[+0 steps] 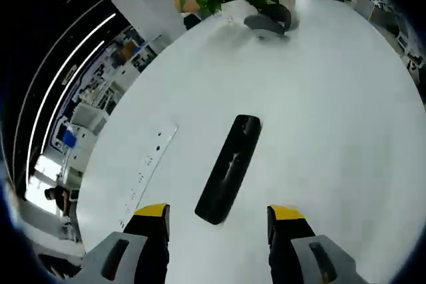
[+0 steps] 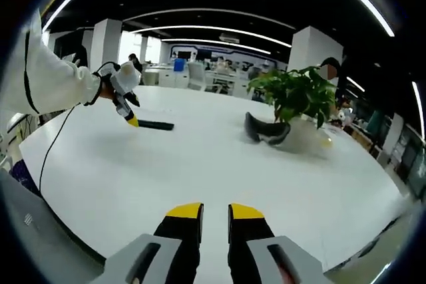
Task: Press the specified remote control buttons in sequence, fully releasing each button before pressing the next.
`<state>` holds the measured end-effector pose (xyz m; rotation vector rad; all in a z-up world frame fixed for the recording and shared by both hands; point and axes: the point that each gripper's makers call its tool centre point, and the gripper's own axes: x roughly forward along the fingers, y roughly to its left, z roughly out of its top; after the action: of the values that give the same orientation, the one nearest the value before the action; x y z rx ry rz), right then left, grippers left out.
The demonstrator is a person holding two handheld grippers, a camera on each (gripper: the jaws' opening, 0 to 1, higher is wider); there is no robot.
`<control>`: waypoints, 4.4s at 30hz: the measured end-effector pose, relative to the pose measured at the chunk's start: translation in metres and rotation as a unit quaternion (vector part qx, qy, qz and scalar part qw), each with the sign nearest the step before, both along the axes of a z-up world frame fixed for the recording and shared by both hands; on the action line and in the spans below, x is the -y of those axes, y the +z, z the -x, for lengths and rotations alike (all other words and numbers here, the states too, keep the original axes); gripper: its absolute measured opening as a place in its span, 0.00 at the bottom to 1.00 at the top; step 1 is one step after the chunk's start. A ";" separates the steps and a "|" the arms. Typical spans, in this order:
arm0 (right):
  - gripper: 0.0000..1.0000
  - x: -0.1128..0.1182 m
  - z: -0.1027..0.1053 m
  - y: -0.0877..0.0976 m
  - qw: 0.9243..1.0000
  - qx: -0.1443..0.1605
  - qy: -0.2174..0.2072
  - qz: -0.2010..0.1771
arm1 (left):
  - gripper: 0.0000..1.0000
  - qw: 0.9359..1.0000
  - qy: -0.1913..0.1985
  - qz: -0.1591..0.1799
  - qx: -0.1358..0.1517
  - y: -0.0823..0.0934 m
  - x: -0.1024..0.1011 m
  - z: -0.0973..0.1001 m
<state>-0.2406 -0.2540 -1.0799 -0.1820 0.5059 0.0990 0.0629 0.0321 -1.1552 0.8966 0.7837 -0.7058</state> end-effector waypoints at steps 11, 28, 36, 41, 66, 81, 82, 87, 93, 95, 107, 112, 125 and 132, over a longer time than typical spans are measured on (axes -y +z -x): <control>0.10 0.003 0.000 0.001 1.000 0.002 -0.007 -0.004 | 0.58 0.995 -0.045 -0.075 -0.051 -0.021 -0.005 -0.009; 0.09 0.002 0.001 0.000 1.000 0.000 -0.007 0.000 | 0.63 0.977 -0.045 -0.088 -0.190 -0.034 -0.005 -0.016; 0.08 0.002 0.001 0.000 1.000 0.000 -0.006 0.001 | 0.48 0.963 -0.038 -0.072 -0.255 -0.039 -0.002 0.001; 0.07 0.003 0.001 0.000 1.000 0.000 -0.008 0.000 | 0.43 0.966 -0.033 -0.061 -0.251 -0.038 -0.005 0.001; 0.04 0.004 0.001 0.006 1.000 0.014 -0.010 -0.002 | 0.23 0.951 -0.106 -0.207 -0.205 -0.036 0.010 0.027; 0.02 0.004 0.001 0.010 1.000 0.025 -0.011 -0.009 | 0.23 0.957 -0.093 -0.182 -0.207 -0.036 0.004 0.058; 0.02 0.004 0.001 0.010 1.000 0.025 -0.009 -0.009 | 0.23 0.957 -0.091 -0.181 -0.209 -0.037 0.004 0.061; 0.02 0.003 0.001 0.012 0.999 0.029 -0.009 -0.011 | 0.23 0.957 -0.084 -0.173 -0.218 -0.037 0.003 0.071; 0.01 0.003 0.001 0.013 0.999 0.033 -0.007 -0.012 | 0.23 0.960 -0.081 -0.169 -0.209 -0.038 0.002 0.084; 0.01 0.003 0.001 0.014 0.999 0.034 -0.006 -0.011 | 0.23 0.960 -0.082 -0.168 -0.210 -0.038 0.003 0.088; 0.02 0.002 0.001 0.018 0.999 0.044 -0.003 -0.017 | 0.23 0.961 -0.088 -0.172 -0.197 -0.041 0.003 0.108; 0.01 0.002 0.001 0.018 0.999 0.047 -0.004 -0.023 | 0.23 0.963 -0.081 -0.163 -0.201 -0.042 0.004 0.118; 0.00 0.001 0.000 0.017 0.999 0.044 -0.001 -0.019 | 0.23 0.967 -0.064 -0.144 -0.201 -0.042 0.006 0.137; 0.00 0.002 0.000 0.018 0.999 0.049 0.000 -0.019 | 0.23 0.968 -0.063 -0.132 -0.202 -0.042 0.010 0.153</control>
<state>-0.2407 -0.2555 -1.0615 -0.1496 0.4057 0.0979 -0.0904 0.0220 -1.1973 1.0647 1.2126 -0.9271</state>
